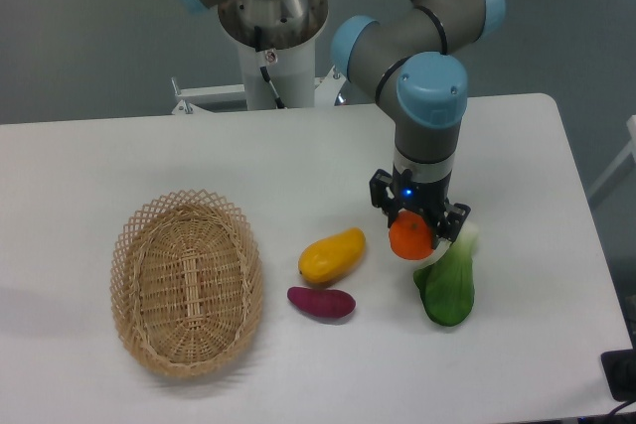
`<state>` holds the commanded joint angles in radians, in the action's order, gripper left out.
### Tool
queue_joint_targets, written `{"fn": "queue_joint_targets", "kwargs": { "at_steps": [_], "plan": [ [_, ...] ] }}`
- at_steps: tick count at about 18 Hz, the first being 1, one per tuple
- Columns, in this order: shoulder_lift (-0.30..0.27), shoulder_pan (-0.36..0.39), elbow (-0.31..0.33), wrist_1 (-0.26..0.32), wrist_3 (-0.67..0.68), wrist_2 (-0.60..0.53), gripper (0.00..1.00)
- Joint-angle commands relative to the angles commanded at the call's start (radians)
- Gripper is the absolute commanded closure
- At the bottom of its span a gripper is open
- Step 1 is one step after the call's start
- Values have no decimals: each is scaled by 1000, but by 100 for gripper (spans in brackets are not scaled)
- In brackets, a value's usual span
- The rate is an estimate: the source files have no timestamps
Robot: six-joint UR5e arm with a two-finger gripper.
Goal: Pick up the orange from the basket
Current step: 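Hold the orange raised above the bok choy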
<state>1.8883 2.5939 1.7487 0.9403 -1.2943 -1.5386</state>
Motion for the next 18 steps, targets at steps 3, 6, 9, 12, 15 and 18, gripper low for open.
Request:
{"fn": "queue_joint_targets", "kwargs": {
  "at_steps": [3,6,9,12,15,18],
  "plan": [
    [0,15,-14,3,-65,2,53],
    [0,37,-18,5,-129,15,53],
    [-2,43,-23,9,-140,14,53],
    [-2,45,-23,9,-141,8,53],
    [0,45,-17,9,-141,6,53],
    [-2,42,-18,8,-141,5,53]
  ]
}}
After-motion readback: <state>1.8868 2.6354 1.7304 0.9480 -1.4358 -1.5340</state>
